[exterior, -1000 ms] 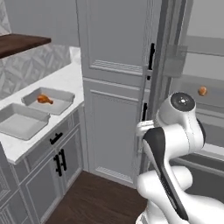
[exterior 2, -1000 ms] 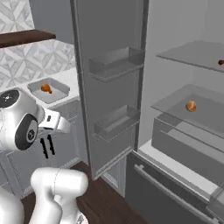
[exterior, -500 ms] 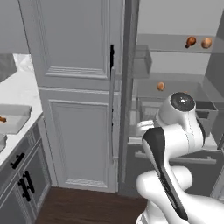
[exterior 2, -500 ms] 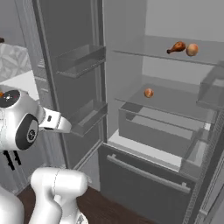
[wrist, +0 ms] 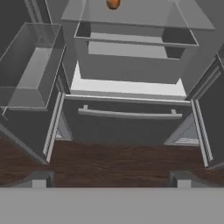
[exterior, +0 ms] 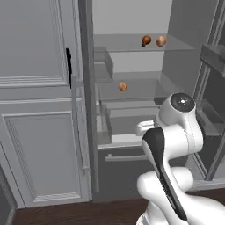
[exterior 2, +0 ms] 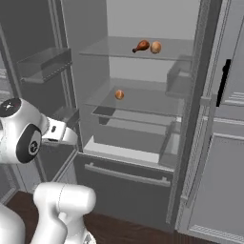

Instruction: Place one onion and one chicken drumstick in each tupperware on the nearby counter, to pack two identical lunches.

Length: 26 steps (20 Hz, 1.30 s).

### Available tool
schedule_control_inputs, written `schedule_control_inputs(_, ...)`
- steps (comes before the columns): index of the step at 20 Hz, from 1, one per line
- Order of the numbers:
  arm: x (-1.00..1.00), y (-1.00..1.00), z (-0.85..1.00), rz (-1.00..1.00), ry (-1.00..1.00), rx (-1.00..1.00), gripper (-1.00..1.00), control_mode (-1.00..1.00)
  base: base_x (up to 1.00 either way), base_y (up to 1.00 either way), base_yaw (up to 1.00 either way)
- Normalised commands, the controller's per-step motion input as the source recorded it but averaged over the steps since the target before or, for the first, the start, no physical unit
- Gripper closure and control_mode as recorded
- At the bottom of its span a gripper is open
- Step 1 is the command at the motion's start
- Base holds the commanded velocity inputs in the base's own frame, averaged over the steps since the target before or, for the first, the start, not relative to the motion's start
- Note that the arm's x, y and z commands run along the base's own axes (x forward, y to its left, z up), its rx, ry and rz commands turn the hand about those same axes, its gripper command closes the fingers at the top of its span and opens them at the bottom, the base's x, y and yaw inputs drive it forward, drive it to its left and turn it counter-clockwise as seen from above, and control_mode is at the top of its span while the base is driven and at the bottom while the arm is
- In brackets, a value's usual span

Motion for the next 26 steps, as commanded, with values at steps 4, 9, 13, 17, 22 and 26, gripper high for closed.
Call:
schedule_control_inputs(4, 0.00, 0.00, 0.00, 0.00, 0.00, 0.00, -1.00, 1.00, 0.09, -0.61, -0.15)
schedule_control_inputs(9, 0.00, 0.00, 0.00, 0.00, 0.00, 0.00, -1.00, 1.00, 0.69, -0.25, -0.01)
schedule_control_inputs(13, 0.00, 0.00, 0.00, 0.00, 0.00, 0.00, -1.00, 1.00, 0.99, 0.20, 0.00)
schedule_control_inputs(17, 0.00, 0.00, 0.00, 0.00, 0.00, 0.00, -1.00, 1.00, 0.82, 0.10, 0.00)
schedule_control_inputs(22, 0.80, 0.17, -0.48, 0.00, 0.00, 0.03, -1.00, -1.00, 0.00, 0.00, 0.00)
schedule_control_inputs(26, 0.96, 0.37, -0.34, 0.00, 0.00, 0.02, -1.00, -1.00, 0.00, 0.00, 0.00)
